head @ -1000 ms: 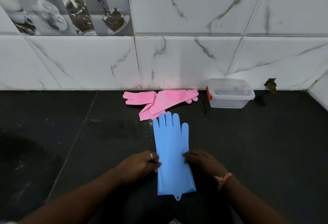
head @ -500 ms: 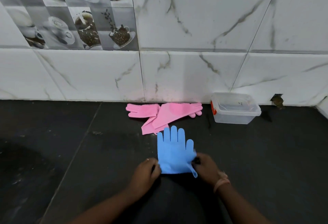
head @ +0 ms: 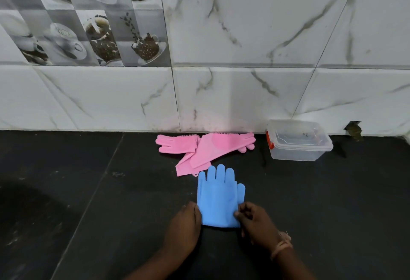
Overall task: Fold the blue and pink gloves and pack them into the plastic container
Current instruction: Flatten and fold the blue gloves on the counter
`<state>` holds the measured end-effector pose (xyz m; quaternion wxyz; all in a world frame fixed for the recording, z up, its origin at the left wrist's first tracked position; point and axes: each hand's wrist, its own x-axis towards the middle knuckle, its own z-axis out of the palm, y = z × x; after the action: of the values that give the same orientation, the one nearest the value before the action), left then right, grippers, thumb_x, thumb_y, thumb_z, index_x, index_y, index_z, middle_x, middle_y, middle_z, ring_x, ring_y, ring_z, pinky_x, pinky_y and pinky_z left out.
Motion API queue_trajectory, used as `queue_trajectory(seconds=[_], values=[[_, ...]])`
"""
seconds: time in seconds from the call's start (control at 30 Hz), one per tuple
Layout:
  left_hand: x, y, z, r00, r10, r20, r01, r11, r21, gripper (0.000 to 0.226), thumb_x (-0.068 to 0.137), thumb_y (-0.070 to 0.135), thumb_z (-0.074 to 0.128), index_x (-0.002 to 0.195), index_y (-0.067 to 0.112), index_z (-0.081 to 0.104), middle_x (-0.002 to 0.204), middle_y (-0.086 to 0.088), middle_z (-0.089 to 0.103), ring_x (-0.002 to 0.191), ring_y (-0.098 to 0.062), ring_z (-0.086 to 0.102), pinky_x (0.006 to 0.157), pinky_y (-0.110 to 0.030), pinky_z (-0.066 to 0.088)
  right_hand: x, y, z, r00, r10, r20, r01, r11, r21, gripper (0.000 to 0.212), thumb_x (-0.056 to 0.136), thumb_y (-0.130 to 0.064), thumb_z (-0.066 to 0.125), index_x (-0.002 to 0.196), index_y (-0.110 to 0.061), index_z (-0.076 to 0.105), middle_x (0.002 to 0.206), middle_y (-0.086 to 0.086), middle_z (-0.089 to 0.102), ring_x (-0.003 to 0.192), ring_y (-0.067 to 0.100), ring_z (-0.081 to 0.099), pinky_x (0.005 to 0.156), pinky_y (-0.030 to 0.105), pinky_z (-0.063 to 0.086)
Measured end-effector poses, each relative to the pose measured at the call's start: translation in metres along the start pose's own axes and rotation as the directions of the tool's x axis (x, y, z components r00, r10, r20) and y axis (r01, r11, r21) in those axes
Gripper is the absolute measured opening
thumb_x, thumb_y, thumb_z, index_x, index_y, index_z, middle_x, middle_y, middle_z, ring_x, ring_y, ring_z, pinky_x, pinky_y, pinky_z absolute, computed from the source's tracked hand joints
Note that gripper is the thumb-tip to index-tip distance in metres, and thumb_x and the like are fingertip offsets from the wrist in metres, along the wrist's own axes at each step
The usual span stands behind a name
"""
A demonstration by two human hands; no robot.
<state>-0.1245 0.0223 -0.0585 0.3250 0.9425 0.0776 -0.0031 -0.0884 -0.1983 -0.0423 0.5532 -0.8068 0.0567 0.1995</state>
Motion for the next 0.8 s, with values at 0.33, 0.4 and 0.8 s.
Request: queue_trajectory(seconds=[0.33,0.4,0.8], values=[[0.019,0.003,0.001,0.995,-0.085,-0.047,0.083,0.995,-0.057,0.049,0.098,0.049,0.058,0.065,0.013,0.054,0.063,-0.002,0.062,0.059,-0.012,0.057,0.061,-0.036,0.047,0.006,-0.004,0.021,0.973,-0.027,-0.231,-0.043,0.955,-0.292,0.024,0.095,-0.031,0.053,0.078,-0.013,0.057,0.067,0.006,0.066,0.052,0.017,0.063,0.049,0.029,0.051],[0.025,0.004,-0.002,0.990,-0.136,-0.026,0.133,0.987,-0.092,0.054,0.090,0.058,0.065,0.057,0.017,0.051,0.057,-0.008,0.060,0.052,-0.012,0.051,0.055,-0.033,0.040,0.007,-0.007,0.026,0.963,-0.095,-0.250,-0.013,0.917,-0.398,0.027,0.095,-0.035,0.052,0.076,-0.016,0.053,0.070,0.000,0.062,0.057,0.010,0.060,0.051,0.021,0.045],[0.049,0.009,-0.010,0.986,-0.164,-0.026,0.166,0.969,0.183,0.079,0.076,0.093,0.039,0.066,0.017,0.060,0.064,0.002,0.062,0.061,-0.011,0.060,0.056,-0.031,0.048,0.027,-0.017,0.022,0.948,0.035,-0.315,-0.212,0.810,-0.548,0.037,0.092,-0.051,0.053,0.097,-0.016,0.063,0.103,0.007,0.069,0.091,0.022,0.067,0.079,0.030,0.050]])
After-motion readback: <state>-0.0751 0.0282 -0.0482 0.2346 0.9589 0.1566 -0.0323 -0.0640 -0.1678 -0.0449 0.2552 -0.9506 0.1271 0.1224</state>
